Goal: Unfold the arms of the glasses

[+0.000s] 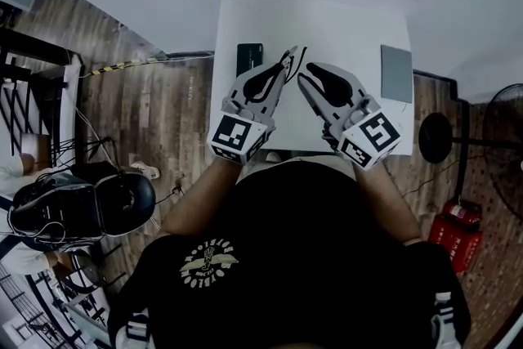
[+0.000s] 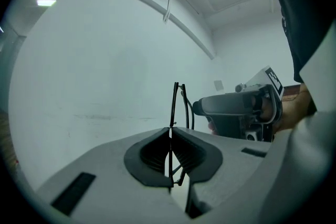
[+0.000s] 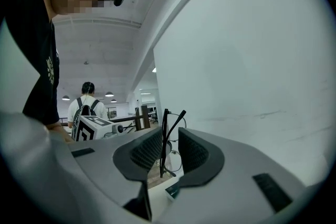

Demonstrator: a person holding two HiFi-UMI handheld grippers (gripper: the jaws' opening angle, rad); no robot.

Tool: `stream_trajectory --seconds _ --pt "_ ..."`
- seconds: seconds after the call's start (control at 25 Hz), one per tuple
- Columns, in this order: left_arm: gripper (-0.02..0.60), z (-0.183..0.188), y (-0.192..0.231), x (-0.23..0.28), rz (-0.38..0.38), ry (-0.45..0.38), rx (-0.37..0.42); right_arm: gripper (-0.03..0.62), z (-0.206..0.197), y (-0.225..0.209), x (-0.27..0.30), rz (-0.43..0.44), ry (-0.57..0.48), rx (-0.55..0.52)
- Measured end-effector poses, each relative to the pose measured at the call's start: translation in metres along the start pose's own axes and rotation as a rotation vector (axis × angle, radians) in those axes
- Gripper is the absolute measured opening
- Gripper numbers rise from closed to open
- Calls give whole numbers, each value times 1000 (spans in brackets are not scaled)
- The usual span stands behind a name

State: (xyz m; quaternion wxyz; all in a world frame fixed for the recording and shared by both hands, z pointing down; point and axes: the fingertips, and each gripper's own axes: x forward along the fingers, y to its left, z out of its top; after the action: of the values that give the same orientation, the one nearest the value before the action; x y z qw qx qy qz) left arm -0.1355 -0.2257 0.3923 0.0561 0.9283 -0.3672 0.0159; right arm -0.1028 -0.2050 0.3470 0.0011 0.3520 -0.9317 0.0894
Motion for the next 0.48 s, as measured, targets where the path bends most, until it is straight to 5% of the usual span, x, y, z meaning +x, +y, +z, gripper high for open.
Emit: stream_trajectory --seconds 0.48 --pt "21 18 -27 -59 2 -43 55 79 1 69 -5 110 -31 50"
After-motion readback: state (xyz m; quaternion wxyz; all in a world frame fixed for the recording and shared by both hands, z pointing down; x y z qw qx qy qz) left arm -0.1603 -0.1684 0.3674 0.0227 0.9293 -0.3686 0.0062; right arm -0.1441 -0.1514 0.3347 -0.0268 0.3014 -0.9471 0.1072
